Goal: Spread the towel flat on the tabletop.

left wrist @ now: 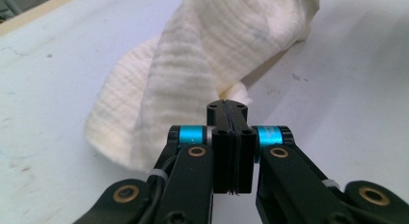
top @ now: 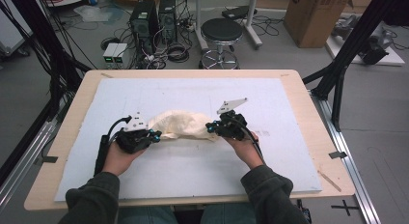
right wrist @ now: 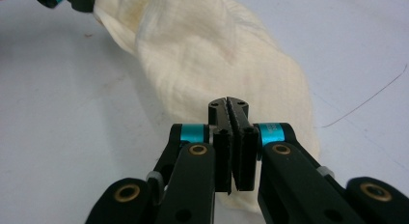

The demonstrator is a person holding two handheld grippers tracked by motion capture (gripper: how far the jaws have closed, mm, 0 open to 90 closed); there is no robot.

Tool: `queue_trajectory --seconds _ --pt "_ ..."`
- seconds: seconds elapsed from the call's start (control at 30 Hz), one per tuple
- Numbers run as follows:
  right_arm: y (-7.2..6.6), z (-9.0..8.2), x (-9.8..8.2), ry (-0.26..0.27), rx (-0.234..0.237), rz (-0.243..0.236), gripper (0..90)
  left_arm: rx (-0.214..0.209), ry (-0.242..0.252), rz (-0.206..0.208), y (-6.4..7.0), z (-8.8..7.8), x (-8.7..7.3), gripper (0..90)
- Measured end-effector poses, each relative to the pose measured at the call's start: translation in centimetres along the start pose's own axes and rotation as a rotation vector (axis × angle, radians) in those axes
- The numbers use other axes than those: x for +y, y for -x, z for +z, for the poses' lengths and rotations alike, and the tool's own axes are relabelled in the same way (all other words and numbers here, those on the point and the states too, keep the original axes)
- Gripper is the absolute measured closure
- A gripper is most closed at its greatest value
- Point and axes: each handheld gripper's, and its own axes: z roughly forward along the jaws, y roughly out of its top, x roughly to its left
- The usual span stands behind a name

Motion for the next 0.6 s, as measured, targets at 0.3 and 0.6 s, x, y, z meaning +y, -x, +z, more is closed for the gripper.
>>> queue_trajectory --seconds 0.3,0.6 --pt "-2.1 -2.1 1.0 0.011 0.038 -0.052 89.0 0.017 0.055 0.01 -0.9 -3.9 -0.5 88.8" --pt "-3.1 1.5 -0.3 -0.112 0.115 -0.072 82.1 0.031 -0.026 -0.069 -2.5 -2.7 -3.4 81.7"
